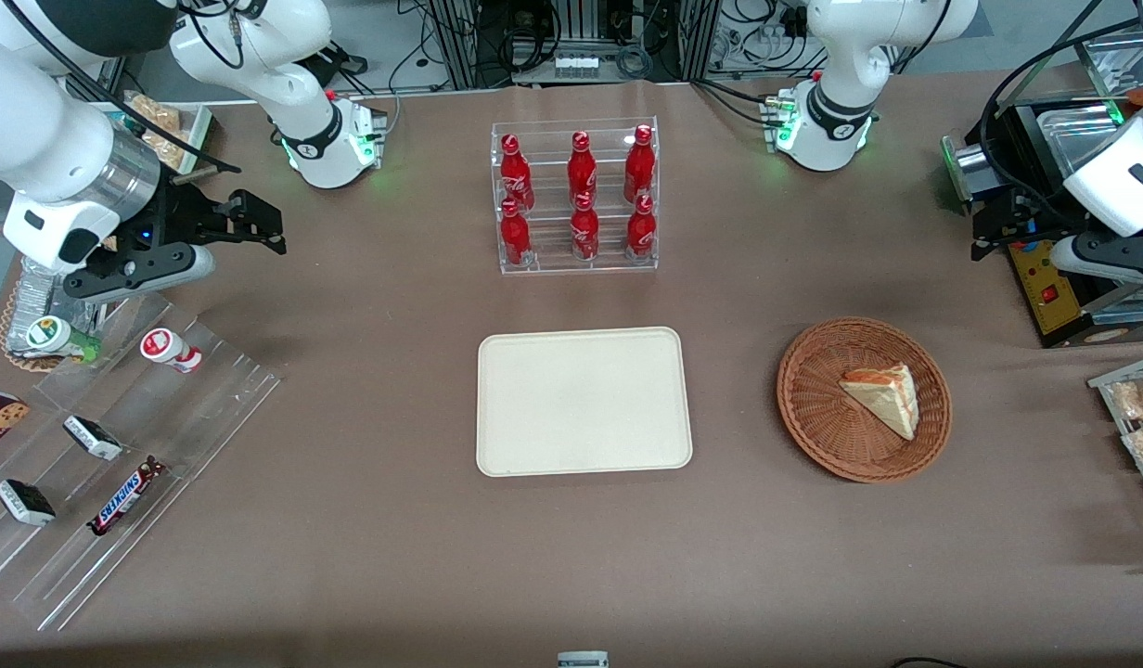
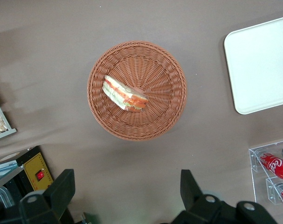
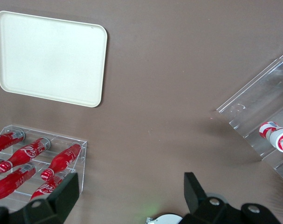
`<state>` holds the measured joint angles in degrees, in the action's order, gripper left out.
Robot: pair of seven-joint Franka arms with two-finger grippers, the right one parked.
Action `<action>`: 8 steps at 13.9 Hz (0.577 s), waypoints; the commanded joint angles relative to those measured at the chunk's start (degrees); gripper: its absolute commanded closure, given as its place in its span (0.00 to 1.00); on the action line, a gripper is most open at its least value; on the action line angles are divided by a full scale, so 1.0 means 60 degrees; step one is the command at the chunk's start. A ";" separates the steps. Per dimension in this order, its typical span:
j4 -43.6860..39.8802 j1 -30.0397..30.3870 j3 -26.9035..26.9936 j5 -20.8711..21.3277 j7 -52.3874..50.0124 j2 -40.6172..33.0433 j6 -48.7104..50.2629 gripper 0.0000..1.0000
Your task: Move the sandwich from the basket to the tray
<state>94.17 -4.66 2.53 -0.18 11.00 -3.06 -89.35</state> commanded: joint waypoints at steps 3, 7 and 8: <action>-0.0167 0.0074 -0.0070 0.0001 0.0115 0.0070 0.0214 0.00; -0.0152 0.0074 -0.0070 0.0001 0.0072 0.0085 0.0229 0.00; -0.0138 0.0074 -0.0070 0.0001 -0.0030 0.0085 0.0244 0.00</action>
<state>94.17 -4.66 2.51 -0.18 10.99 -2.87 -89.22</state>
